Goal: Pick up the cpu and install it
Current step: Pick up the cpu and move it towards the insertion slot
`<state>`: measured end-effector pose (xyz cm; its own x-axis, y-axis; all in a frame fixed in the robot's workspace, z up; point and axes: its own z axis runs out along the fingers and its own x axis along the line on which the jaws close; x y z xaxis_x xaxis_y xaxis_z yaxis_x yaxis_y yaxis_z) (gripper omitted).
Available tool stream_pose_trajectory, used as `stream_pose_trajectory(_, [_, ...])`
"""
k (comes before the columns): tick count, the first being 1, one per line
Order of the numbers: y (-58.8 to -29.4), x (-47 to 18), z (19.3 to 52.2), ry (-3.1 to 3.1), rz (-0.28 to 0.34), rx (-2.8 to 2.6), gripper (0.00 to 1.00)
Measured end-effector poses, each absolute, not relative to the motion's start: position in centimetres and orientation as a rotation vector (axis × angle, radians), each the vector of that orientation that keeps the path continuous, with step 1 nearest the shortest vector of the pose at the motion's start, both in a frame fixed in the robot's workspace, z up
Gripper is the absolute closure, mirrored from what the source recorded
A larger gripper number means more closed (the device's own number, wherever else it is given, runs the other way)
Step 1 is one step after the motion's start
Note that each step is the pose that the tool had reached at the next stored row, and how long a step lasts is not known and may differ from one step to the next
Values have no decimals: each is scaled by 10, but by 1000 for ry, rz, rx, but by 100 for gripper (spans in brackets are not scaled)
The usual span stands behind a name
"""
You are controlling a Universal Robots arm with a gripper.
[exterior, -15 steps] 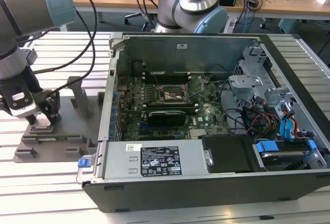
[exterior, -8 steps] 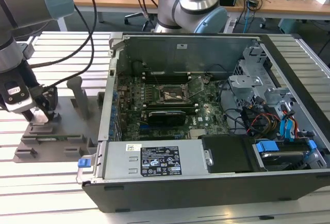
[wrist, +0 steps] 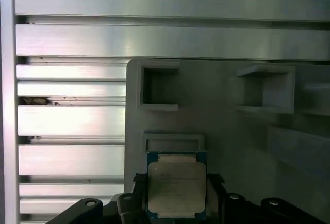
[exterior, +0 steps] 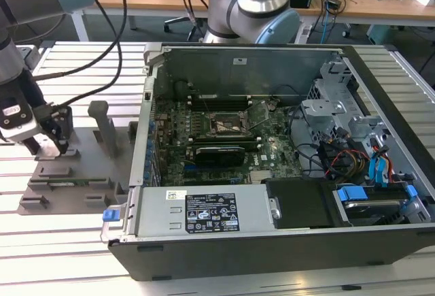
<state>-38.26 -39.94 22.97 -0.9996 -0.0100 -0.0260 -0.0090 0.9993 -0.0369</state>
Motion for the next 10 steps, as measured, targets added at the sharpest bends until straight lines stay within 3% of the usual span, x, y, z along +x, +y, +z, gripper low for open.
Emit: stream_pose_trajectory(10, [-399, -383, 253, 3115, -57, -15, 45])
